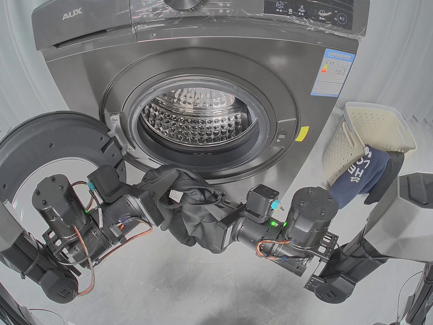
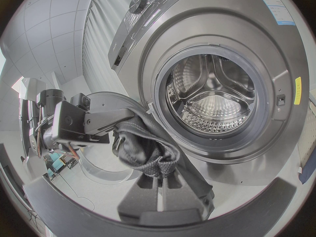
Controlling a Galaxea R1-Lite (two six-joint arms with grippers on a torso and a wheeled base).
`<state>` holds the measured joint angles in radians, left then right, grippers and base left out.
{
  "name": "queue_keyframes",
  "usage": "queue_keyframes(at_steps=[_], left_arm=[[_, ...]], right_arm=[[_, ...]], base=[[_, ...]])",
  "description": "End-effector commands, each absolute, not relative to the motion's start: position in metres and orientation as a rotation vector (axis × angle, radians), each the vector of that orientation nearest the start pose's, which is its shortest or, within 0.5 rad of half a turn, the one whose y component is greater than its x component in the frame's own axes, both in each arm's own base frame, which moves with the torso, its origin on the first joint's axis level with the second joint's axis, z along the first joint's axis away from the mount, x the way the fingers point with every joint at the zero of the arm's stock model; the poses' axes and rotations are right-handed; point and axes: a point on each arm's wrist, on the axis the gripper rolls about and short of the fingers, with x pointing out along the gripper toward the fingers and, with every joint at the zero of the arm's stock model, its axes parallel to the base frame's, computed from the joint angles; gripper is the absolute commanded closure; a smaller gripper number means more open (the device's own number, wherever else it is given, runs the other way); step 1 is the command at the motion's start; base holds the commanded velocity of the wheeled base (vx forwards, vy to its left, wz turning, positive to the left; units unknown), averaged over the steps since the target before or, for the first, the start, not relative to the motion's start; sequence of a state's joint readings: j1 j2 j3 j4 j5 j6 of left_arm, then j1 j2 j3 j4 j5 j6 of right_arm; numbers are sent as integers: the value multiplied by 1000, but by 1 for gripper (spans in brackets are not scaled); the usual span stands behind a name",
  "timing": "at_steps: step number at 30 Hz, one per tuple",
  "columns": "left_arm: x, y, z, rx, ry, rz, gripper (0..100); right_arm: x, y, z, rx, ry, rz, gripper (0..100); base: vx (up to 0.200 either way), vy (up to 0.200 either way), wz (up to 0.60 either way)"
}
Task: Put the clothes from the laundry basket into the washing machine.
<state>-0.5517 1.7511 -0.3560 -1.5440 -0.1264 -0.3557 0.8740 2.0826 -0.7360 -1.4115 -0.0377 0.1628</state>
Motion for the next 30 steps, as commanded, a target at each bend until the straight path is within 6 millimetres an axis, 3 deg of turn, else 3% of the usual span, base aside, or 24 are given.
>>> queue_keyframes(at_steps=[1,2,3,14,23,24,30], left_arm=[[222,-138,154,-376,-38,-691,100],[222,-138,155,-378,-45,-687,100],[221,-138,156,-379,-49,-685,100],[222,-139,160,-382,-65,-689,100],[222,-139,159,-382,-63,-690,100],[222,-139,159,-382,-63,-689,100],[222,-139,159,-383,-61,-690,100]], right_arm=[[227,270,118,182,8,837,100],[227,270,117,180,13,839,100],[227,271,116,179,16,840,0],[231,277,93,141,72,846,0],[255,289,96,161,0,856,0],[257,291,97,160,-9,856,100],[258,293,109,184,-62,861,100]], base=[[0,0,0],[0,0,0],[0,0,0],[0,0,0],[0,0,0],[0,0,0],[0,0,0]])
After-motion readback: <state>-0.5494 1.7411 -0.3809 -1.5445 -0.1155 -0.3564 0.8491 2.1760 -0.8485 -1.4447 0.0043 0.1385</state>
